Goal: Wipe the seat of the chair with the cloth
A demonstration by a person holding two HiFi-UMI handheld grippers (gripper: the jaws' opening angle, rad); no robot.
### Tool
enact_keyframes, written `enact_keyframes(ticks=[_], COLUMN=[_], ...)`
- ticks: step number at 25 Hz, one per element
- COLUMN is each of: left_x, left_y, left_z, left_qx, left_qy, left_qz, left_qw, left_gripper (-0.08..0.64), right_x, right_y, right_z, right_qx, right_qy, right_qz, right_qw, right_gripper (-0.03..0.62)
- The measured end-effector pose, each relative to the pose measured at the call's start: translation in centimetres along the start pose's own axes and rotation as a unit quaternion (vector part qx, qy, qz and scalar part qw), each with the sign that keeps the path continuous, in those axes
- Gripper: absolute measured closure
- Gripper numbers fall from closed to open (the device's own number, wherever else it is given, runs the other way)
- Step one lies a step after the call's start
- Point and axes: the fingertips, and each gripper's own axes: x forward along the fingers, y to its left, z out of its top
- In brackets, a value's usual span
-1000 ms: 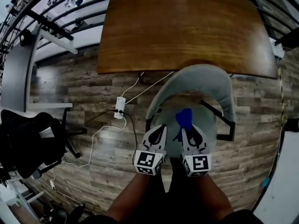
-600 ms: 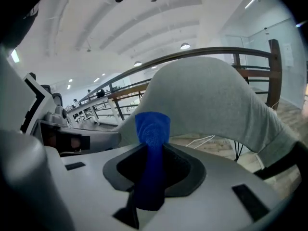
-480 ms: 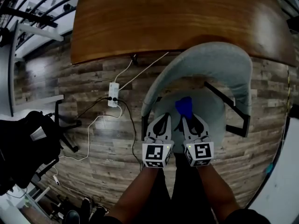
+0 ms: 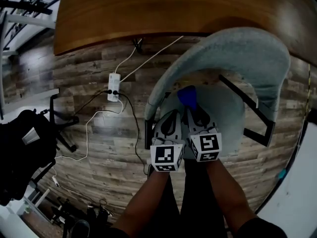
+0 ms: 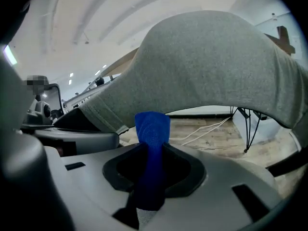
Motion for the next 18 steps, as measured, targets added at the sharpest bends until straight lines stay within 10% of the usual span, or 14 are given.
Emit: enact_keyframes(ticks=[18], left_x=[2.7], left_y=[3.5], left_z=[-5.6], left_qx=[-0.028], left_qy=[0.078], left_qz=[0.057], left_qw=[0.9949], left_gripper=[0.557], right_x=[5.5], right_y=[0.9], right_z=[-5.2], right_qx=[-0.021], right_qy=[0.084], right_qz=[0.049], right_qw=[0.995], right_gripper=[0.489])
